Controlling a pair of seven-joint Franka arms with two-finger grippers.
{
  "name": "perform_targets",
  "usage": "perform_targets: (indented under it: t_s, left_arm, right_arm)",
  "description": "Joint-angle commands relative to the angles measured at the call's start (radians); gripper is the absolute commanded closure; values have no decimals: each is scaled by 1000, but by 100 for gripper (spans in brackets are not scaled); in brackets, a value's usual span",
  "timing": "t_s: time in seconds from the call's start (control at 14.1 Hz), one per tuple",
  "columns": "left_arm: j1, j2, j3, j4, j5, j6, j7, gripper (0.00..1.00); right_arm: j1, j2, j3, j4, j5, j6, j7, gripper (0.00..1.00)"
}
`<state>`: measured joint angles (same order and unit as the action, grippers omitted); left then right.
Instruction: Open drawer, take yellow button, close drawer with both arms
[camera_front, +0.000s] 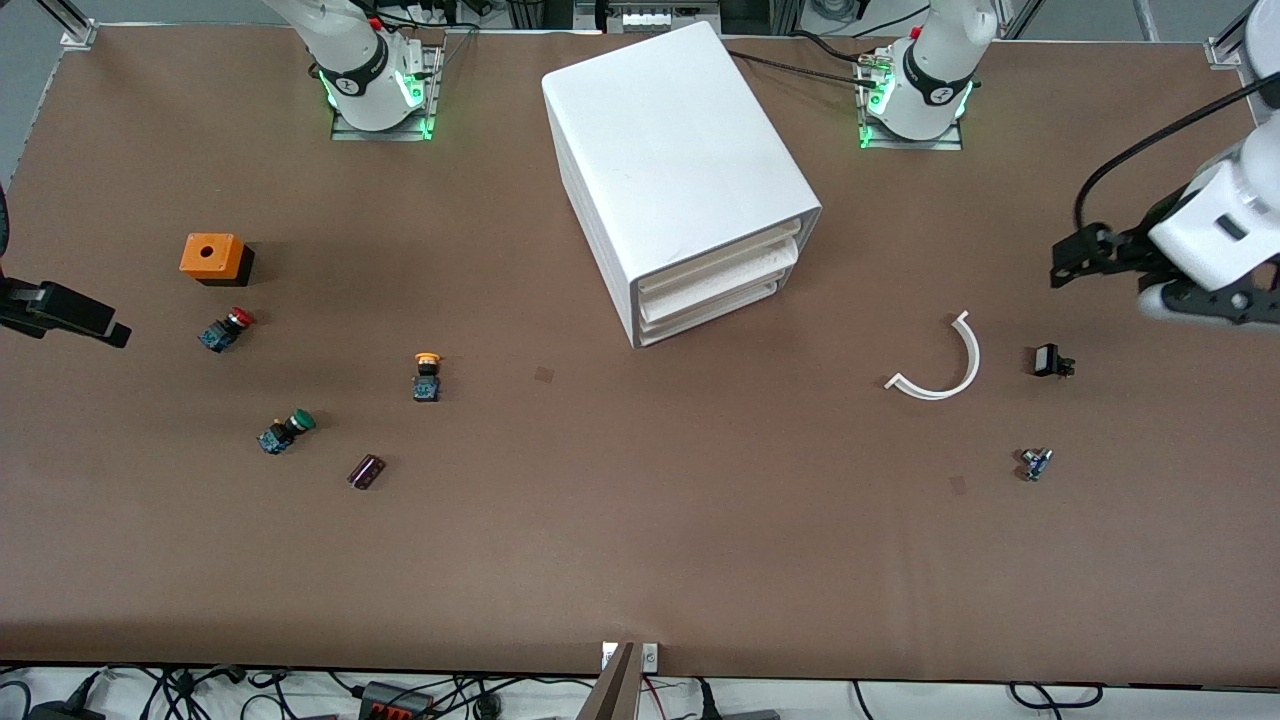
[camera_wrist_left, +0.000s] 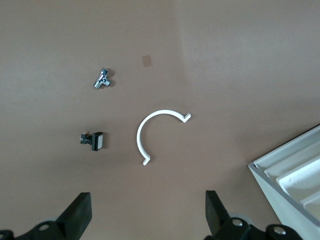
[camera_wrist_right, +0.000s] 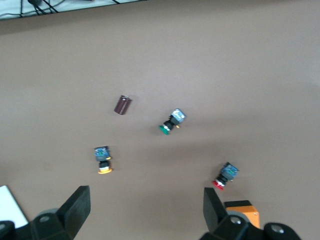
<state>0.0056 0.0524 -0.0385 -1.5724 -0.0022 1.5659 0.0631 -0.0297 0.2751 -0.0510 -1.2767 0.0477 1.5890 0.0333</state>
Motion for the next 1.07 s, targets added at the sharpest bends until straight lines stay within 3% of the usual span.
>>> perform_targets:
  t_s: [0.0, 0.57, 0.85, 1.0]
  left_arm:
    - [-32, -136, 31, -188, -10, 69, 11, 0]
    - [-26, -101, 28, -138, -9, 65, 21, 0]
    - [-32, -86, 23, -113, -9, 65, 20, 0]
    - [-32, -86, 22, -112, -9, 65, 20, 0]
  right_arm:
    - [-27, -63, 65, -72, -69, 0, -9, 0]
    - [-26, -65, 51, -85, -66, 2, -26, 0]
    - [54, -71, -33, -87, -68, 12, -44, 0]
    - [54, -74, -35, -90, -69, 9, -44, 0]
